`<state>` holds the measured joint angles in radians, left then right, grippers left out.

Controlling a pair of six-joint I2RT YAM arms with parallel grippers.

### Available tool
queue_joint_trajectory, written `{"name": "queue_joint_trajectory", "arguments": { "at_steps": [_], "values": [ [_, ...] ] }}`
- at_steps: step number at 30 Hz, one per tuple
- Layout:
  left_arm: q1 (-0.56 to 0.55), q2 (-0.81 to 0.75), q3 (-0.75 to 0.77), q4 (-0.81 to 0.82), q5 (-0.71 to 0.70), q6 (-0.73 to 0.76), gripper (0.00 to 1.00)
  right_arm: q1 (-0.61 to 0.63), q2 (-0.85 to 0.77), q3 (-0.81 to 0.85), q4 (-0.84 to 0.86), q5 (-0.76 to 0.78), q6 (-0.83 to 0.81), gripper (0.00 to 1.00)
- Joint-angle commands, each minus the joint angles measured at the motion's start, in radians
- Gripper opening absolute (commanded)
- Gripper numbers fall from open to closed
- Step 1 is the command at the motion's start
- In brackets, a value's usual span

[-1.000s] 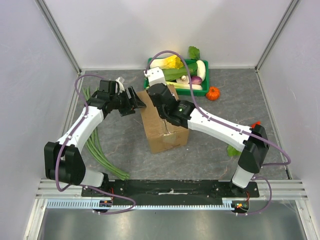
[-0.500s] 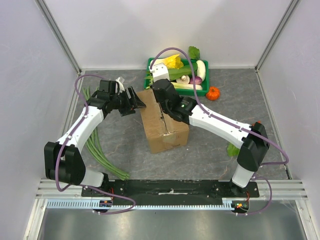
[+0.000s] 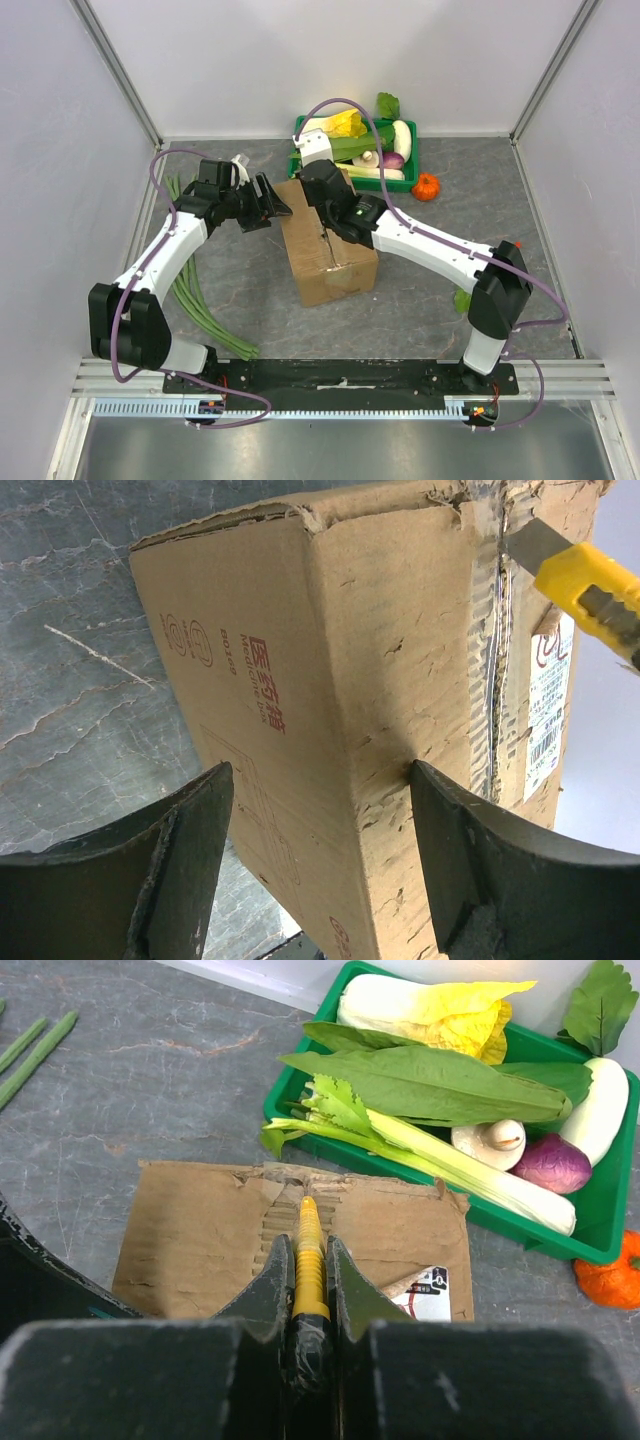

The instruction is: Unpack the express box

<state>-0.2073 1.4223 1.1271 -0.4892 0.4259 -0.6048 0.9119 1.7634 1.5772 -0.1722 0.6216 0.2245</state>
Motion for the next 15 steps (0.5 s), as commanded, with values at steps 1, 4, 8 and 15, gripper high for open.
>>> {"name": "queue_joint_trajectory", "arguments": {
  "at_steps": [1, 4, 8, 15],
  "values": [
    [0.005, 0.015, 0.022, -0.011, -0.052, 0.028, 0.76, -0.008, 0.018, 0.032, 0.045, 0.000, -0.002, 0.00],
    [0.005, 0.017, 0.022, -0.012, -0.056, 0.030, 0.76, -0.011, 0.025, 0.030, 0.045, -0.005, -0.001, 0.00],
    [0.003, 0.018, 0.022, -0.011, -0.052, 0.027, 0.76, -0.011, 0.021, 0.018, 0.045, -0.008, 0.006, 0.00],
    [0.003, 0.021, 0.016, 0.004, -0.027, -0.090, 0.70, -0.011, 0.008, 0.032, -0.053, -0.013, 0.067, 0.00]
  ]
}}
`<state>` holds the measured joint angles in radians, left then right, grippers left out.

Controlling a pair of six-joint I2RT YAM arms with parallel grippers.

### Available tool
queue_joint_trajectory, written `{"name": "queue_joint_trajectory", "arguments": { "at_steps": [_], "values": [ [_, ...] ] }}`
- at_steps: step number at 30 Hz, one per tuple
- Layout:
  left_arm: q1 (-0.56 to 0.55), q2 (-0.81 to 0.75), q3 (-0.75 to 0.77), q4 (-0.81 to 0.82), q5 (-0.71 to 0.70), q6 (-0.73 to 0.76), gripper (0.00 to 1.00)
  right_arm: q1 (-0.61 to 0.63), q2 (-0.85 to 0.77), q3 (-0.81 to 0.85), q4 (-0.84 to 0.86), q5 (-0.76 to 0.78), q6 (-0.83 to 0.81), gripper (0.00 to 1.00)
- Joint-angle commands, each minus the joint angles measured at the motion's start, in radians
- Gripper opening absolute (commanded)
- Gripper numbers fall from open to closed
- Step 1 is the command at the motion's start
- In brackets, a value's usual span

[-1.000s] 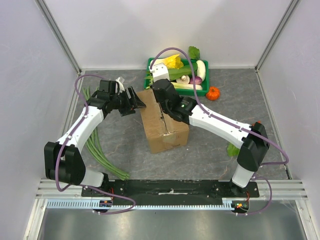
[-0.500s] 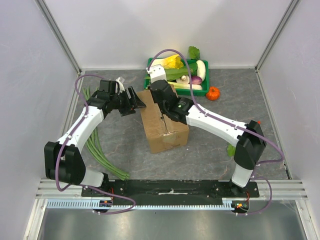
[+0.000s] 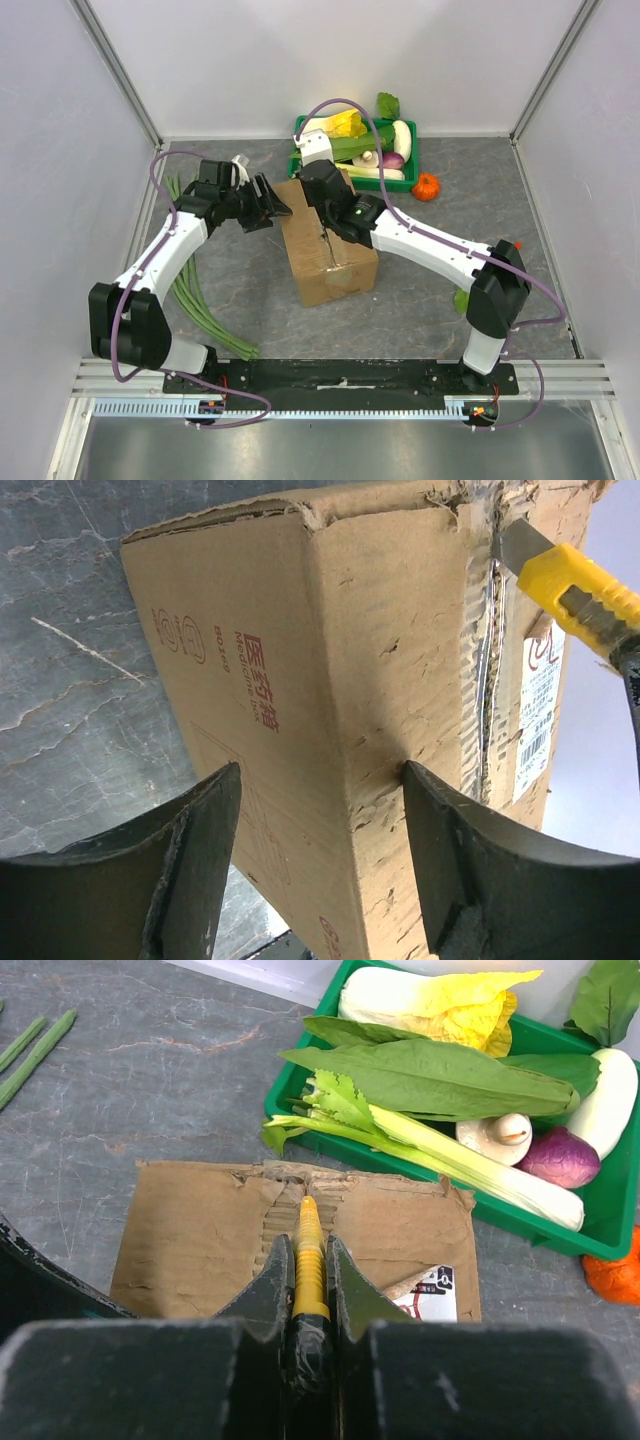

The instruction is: Unpack the express box

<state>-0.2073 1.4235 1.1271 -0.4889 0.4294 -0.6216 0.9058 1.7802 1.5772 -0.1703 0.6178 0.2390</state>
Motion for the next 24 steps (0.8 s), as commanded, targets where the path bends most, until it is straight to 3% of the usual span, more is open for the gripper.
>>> {"name": "queue_joint_trajectory", "arguments": {
  "at_steps": [1, 13, 24],
  "values": [
    [0.005, 0.020, 0.014, 0.009, -0.026, -0.090, 0.69, -0.005, -0.007, 0.036, -0.069, -0.010, 0.063, 0.00],
    [0.003, 0.020, -0.032, 0.056, -0.057, -0.274, 0.52, 0.001, -0.042, 0.053, -0.227, -0.023, 0.157, 0.00],
    [0.005, 0.006, -0.053, 0.075, -0.067, -0.316, 0.49, 0.015, -0.074, 0.026, -0.287, -0.009, 0.171, 0.00]
  ]
}}
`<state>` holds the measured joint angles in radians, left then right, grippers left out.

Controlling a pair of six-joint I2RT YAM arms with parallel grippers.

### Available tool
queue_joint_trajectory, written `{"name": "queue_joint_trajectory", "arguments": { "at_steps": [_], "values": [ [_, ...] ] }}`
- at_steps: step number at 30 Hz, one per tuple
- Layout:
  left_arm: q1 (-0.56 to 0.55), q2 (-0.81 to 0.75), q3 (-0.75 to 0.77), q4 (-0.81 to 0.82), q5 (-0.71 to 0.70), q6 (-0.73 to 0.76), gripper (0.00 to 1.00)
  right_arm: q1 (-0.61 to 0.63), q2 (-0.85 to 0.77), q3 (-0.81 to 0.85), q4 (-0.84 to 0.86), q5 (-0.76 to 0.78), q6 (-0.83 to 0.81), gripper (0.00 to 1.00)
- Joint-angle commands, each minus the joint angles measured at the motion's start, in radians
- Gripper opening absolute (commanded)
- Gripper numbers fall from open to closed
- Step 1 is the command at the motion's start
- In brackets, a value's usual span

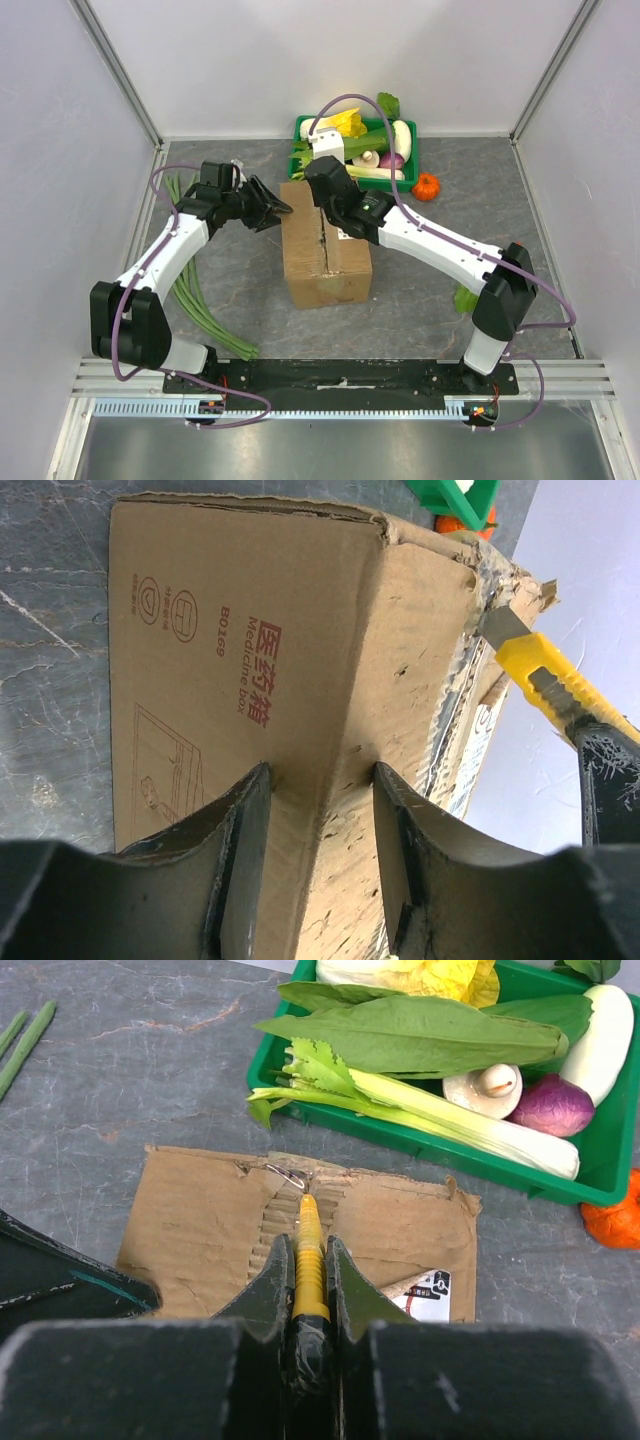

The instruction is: Unpack the express box

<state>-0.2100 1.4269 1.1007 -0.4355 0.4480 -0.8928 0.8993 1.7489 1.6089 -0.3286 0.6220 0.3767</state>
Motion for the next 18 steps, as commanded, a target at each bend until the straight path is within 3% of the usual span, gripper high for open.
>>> {"name": "queue_joint_trajectory", "arguments": {
  "at_steps": [1, 6, 12, 15, 18],
  "values": [
    [0.008, 0.000, -0.030, 0.024, -0.086, -0.054, 0.49, 0.024, -0.045, -0.009, -0.135, -0.013, 0.045, 0.00],
    [0.006, -0.003, -0.051, 0.064, -0.026, -0.064, 0.50, 0.042, -0.026, 0.000, -0.156, 0.002, 0.123, 0.00],
    [-0.003, -0.017, -0.094, 0.093, 0.089, -0.025, 0.63, 0.044, 0.012, 0.065, -0.162, 0.035, 0.117, 0.00],
    [-0.015, -0.032, -0.116, 0.096, 0.097, -0.020, 0.64, 0.043, 0.050, 0.135, -0.162, 0.042, 0.085, 0.00],
    [-0.031, -0.033, -0.119, 0.104, 0.101, -0.049, 0.58, 0.043, 0.095, 0.203, -0.171, 0.035, 0.067, 0.00]
  ]
}}
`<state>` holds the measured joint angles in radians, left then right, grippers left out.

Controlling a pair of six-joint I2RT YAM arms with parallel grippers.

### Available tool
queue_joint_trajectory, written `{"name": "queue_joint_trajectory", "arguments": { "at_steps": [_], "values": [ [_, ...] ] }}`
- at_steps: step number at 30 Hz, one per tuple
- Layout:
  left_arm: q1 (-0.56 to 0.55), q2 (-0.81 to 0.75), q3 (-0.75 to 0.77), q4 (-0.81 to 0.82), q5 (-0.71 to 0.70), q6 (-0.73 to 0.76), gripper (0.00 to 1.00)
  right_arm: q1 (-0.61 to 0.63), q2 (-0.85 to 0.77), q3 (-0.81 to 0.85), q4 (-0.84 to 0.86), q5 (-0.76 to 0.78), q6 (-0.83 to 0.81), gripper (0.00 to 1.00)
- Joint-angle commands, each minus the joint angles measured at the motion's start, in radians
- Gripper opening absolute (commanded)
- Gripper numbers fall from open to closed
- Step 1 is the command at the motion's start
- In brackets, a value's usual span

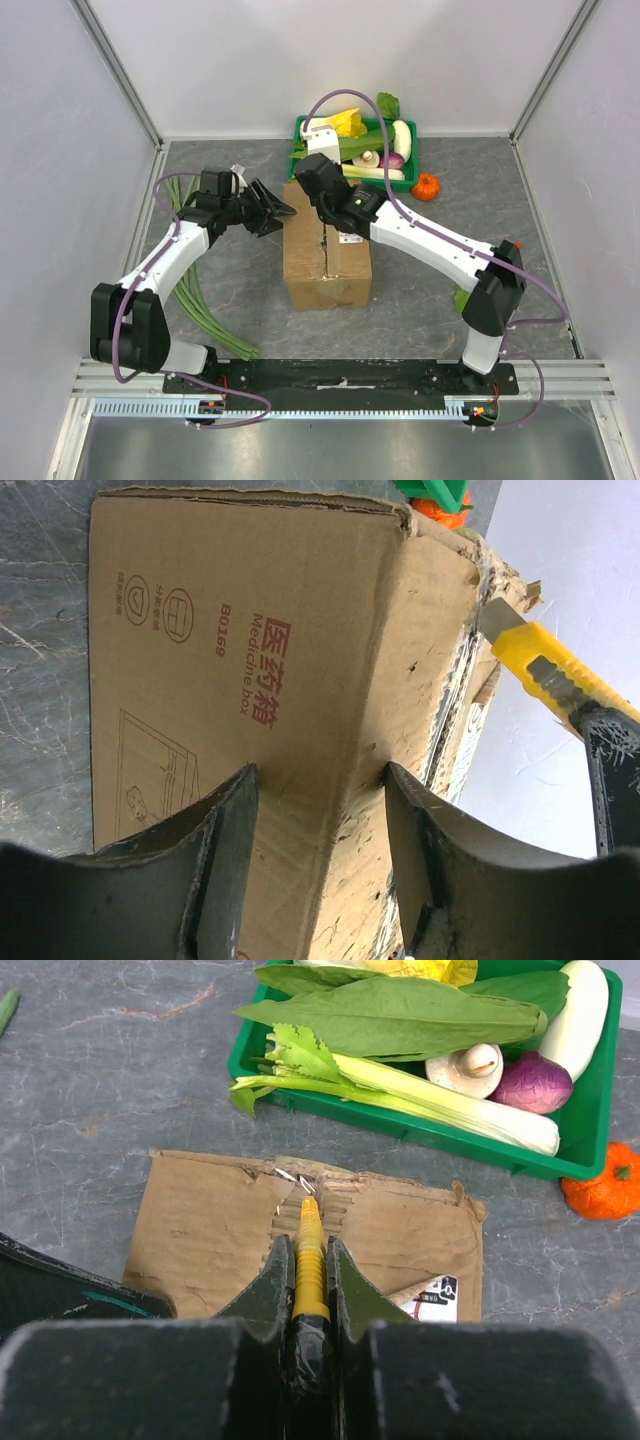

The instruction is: Unpack the express box

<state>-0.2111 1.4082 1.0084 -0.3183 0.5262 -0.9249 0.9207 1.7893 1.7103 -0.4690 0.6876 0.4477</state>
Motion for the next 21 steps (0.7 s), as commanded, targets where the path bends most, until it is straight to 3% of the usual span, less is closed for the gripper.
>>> {"name": "queue_joint_trajectory", "arguments": {
  "at_steps": [1, 7, 21],
  "values": [
    [-0.034, -0.012, -0.024, -0.007, 0.021, -0.025, 0.56, 0.023, 0.064, 0.115, -0.037, -0.033, -0.009, 0.00],
    [-0.051, -0.014, -0.010, -0.007, -0.031, -0.101, 0.49, 0.023, 0.085, 0.127, -0.086, -0.013, 0.012, 0.00],
    [-0.062, -0.061, -0.048, 0.012, -0.179, -0.273, 0.40, 0.087, -0.113, -0.136, -0.111, 0.058, 0.074, 0.00]
  ]
}}
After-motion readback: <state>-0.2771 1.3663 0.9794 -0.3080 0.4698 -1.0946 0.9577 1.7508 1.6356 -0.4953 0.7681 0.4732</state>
